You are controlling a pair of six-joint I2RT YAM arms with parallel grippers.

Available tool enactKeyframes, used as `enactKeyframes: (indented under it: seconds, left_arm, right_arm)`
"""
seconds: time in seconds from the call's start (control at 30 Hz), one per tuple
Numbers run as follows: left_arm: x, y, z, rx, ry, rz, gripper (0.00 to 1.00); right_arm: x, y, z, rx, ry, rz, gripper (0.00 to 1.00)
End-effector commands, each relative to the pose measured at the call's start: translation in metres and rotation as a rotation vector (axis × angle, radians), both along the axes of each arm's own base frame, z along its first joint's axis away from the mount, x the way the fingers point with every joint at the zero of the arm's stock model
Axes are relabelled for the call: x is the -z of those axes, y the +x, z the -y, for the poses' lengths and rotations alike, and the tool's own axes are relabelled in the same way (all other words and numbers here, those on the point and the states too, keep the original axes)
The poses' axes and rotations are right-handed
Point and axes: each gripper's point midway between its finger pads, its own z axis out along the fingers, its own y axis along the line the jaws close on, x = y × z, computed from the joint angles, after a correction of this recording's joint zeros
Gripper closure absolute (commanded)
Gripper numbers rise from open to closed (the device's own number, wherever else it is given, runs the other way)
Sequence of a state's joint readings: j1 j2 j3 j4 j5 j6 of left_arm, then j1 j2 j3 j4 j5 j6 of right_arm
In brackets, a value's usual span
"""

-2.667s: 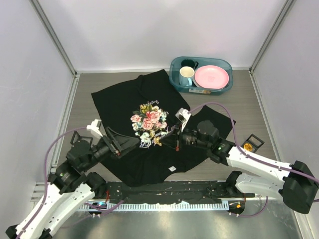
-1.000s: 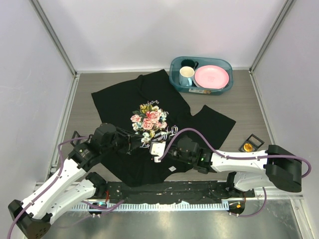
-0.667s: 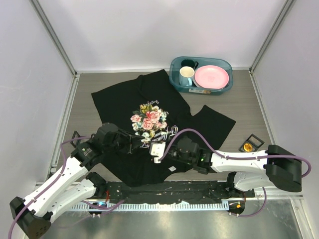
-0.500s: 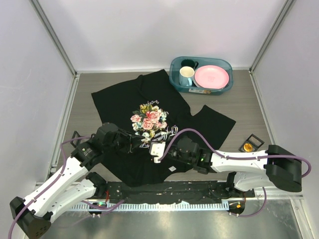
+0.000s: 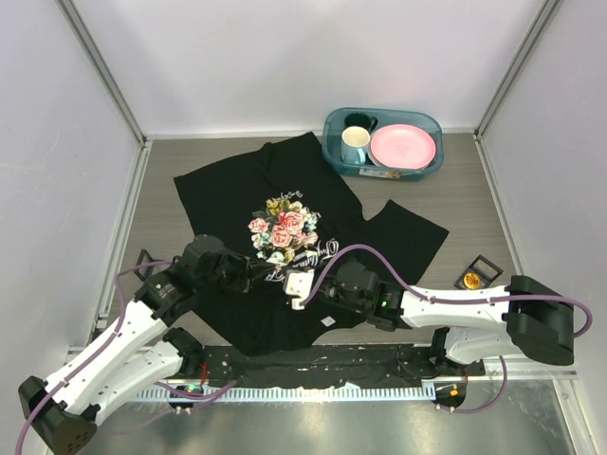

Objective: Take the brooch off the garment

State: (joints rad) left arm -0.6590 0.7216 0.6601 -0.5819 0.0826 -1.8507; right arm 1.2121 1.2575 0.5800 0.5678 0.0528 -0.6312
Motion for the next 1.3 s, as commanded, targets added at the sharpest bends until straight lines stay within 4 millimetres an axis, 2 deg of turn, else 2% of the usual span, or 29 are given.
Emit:
enactKeyframes:
  seconds: [0.0,0.07,0.1,0.17,0.2,0.23,0.27,0.33,0.37,0.47,0.5,0.53,0.63,0.7,0.73,0.83,0.9,0.97,1.03,1.1,1.2,1.23,1.27]
  left_arm:
    - [-0.009,0.004,-0.001,-0.008,-0.016,0.053,1.0]
    - [-0.01,0.006,-0.006,-0.023,0.006,0.076,1.0]
    - [-0.013,0.007,-0.008,-0.029,0.013,0.089,1.0]
    - [-0.013,0.012,-0.016,-0.063,0.05,0.122,1.0]
    - [-0.011,0.014,-0.019,-0.077,0.062,0.135,1.0]
    - [-0.01,0.016,-0.021,-0.09,0.074,0.142,1.0]
    - [-0.009,0.021,-0.027,-0.123,0.093,0.162,1.0]
    - [-0.005,0.028,-0.033,-0.158,0.116,0.194,1.0]
    - [-0.003,0.035,-0.04,-0.199,0.149,0.215,1.0]
    - [0.001,0.048,-0.053,-0.258,0.219,0.27,1.0]
    - [0.004,0.054,-0.064,-0.298,0.278,0.291,1.0]
    - [0.006,0.056,-0.07,-0.311,0.309,0.304,1.0]
    - [0.01,0.069,-0.105,-0.395,0.431,0.359,1.0]
    - [0.01,0.072,-0.125,-0.416,0.504,0.413,1.0]
    - [0.014,0.074,-0.14,-0.453,0.539,0.399,1.0]
    - [0.027,0.076,-0.169,-0.479,0.623,0.373,1.0]
    - [0.036,0.078,-0.178,-0.475,0.636,0.347,1.0]
    - [0.042,0.081,-0.197,-0.487,0.668,0.329,1.0]
    - [0.038,0.085,-0.209,-0.504,0.658,0.358,1.0]
    - [0.048,0.082,-0.231,-0.563,0.676,0.311,1.0]
    - [0.057,0.077,-0.244,-0.557,0.692,0.28,1.0]
    - [0.057,0.075,-0.256,-0.59,0.697,0.271,1.0]
    - [0.06,0.074,-0.254,-0.573,0.681,0.28,1.0]
  right_arm:
    - [-0.035,0.001,-0.01,0.006,0.096,0.028,0.99]
    - [-0.039,0.006,-0.007,0.047,0.113,0.012,0.93]
    - [-0.042,0.008,-0.006,0.062,0.132,-0.008,0.82]
    - [-0.046,0.012,0.002,0.107,0.166,-0.027,0.7]
    - [-0.046,0.014,0.006,0.132,0.18,-0.041,0.6]
    - [-0.047,0.014,0.009,0.155,0.215,-0.084,0.55]
    - [-0.054,0.019,0.019,0.203,0.25,-0.099,0.51]
    - [-0.049,0.019,0.03,0.251,0.287,-0.174,0.43]
    - [-0.058,0.019,0.04,0.276,0.333,-0.197,0.38]
    - [-0.05,0.018,0.061,0.343,0.391,-0.298,0.34]
    - [-0.052,0.014,0.068,0.336,0.416,-0.317,0.34]
    - [-0.047,0.011,0.071,0.335,0.41,-0.343,0.33]
    - [-0.044,0.001,0.077,0.303,0.428,-0.404,0.33]
    - [-0.039,-0.004,0.079,0.286,0.426,-0.427,0.33]
    - [-0.037,-0.006,0.079,0.277,0.42,-0.433,0.34]
    - [-0.032,-0.011,0.077,0.252,0.409,-0.453,0.33]
    - [-0.031,-0.015,0.075,0.237,0.412,-0.475,0.34]
    - [-0.026,-0.02,0.072,0.204,0.403,-0.486,0.34]
    - [-0.028,-0.022,0.07,0.188,0.42,-0.497,0.34]
    - [-0.027,-0.025,0.069,0.174,0.416,-0.505,0.34]
    - [-0.03,-0.03,0.067,0.146,0.431,-0.531,0.34]
    - [-0.031,-0.032,0.067,0.14,0.436,-0.539,0.34]
    - [-0.031,-0.034,0.069,0.131,0.439,-0.541,0.34]
